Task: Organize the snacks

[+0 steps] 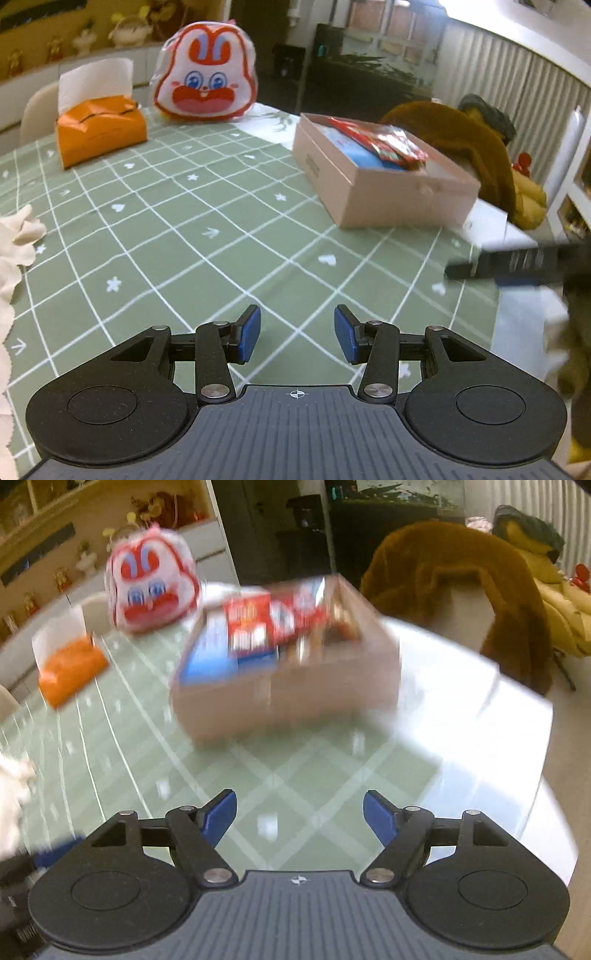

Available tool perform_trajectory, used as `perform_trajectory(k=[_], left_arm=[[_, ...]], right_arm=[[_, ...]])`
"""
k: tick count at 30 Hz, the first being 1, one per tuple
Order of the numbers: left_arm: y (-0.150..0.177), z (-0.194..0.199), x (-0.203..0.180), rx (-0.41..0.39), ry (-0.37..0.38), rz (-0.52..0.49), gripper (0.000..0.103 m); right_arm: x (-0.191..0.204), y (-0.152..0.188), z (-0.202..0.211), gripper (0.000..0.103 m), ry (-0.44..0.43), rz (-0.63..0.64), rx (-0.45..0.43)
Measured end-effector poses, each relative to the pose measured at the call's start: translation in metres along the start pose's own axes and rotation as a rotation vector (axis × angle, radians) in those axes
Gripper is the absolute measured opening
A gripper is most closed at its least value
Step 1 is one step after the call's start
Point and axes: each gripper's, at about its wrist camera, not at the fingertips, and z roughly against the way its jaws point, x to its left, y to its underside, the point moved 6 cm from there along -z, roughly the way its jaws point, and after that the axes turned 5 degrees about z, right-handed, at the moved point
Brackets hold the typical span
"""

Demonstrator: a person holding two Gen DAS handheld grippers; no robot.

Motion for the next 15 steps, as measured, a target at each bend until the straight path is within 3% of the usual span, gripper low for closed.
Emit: perform_trajectory(k=[6,8,11,15], left_arm=[[0.007,-0.01,-0.017,-0.049,-0.041,-0.093,0.05],[0.007,-0.014,-0.022,-0.049,-0.039,-0.127,0.05],[0.005,-0.02,-0.027,-0.045,-0.013,-0.139,0.051],[0.003,-0.028,-0.035,-0.043,-0.014,-0.166,0.051]], right_arm=[[0.018,0.03,-0.003,0.081,0.077,0.106,-0.048],[0.02,0.03,-0.005,0.089,0.105,0.115,-0.063],[0.013,0.036,-0.005,0.1,0.153,0.065,-0.085],[0.008,0.038,-0.006,0.103,0.187,0.025,-0.099]])
